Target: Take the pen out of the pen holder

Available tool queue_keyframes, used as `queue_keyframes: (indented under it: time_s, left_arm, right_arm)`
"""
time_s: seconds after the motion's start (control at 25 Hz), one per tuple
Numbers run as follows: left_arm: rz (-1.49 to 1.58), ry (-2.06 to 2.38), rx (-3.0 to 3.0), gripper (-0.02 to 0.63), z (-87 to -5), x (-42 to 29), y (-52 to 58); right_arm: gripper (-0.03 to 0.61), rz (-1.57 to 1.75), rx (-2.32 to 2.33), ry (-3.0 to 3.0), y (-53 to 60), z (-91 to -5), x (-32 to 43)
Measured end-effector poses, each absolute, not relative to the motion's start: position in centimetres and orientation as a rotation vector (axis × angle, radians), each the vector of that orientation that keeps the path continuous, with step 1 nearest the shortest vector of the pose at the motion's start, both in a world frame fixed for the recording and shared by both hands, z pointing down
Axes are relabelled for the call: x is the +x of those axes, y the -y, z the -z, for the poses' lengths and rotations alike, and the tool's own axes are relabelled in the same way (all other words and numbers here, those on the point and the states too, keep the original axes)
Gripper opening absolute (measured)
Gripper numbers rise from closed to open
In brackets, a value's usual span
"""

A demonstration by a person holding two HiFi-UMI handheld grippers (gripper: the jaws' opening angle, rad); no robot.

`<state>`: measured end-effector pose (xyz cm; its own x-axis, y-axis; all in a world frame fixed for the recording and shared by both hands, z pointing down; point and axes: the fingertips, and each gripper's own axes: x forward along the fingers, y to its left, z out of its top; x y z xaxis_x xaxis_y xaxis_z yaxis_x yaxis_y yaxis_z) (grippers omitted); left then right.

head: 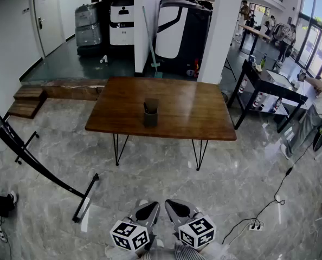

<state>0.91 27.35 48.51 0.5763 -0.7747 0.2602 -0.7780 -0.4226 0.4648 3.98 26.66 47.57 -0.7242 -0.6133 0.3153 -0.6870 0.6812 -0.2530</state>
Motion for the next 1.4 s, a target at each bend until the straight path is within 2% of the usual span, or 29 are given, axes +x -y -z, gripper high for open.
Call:
queue_keyframes:
  time_s: [0.8,1.4]
  left_arm:
    - [-0.014,1.168,2.350,0.008,-46.3,-5.9,0.3]
    - [-0.035,1.166,2.286,0.008,-47.7,-7.5,9.9]
  right_arm:
    - [-0.002,-0.527,1.234,2.681,0.6,-45.8,-1.1]
    - [-0.002,-0.619,1.188,2.653,9.3,-47.1,-2.1]
